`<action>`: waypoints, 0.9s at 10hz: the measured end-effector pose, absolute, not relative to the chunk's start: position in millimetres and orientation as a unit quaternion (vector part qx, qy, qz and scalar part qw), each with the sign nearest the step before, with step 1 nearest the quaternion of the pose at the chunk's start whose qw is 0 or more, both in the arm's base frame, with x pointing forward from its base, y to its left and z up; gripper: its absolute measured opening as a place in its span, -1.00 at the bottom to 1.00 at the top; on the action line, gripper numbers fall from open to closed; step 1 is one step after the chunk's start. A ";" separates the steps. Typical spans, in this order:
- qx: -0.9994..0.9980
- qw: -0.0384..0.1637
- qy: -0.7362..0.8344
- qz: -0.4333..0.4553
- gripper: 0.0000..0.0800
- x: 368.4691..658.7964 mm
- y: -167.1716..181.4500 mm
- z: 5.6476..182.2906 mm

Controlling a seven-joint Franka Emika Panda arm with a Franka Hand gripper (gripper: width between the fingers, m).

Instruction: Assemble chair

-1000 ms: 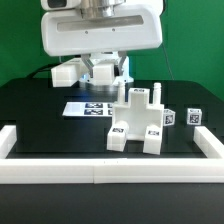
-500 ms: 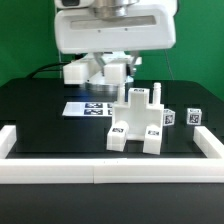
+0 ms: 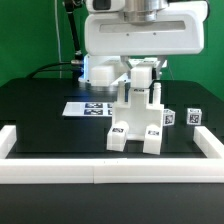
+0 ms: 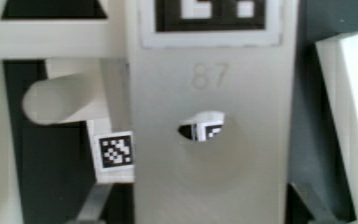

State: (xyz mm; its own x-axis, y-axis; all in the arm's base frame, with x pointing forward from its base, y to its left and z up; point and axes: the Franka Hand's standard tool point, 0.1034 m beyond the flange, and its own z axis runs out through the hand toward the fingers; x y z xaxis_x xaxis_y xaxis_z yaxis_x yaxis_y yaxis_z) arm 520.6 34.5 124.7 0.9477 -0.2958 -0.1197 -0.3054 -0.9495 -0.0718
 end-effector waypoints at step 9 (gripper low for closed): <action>-0.990 0.044 0.124 0.056 -0.27 517.6 59.6 119.5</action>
Offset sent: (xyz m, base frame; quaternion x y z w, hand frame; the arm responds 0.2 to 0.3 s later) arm -0.0028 0.0220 -0.0011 0.0147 0.0064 0.0051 0.9999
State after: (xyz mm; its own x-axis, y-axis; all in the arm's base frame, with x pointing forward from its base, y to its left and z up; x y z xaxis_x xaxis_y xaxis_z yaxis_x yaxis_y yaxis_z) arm 517.6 59.6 119.5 0.9632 -0.2398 -0.1218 -0.2496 -0.9657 -0.0723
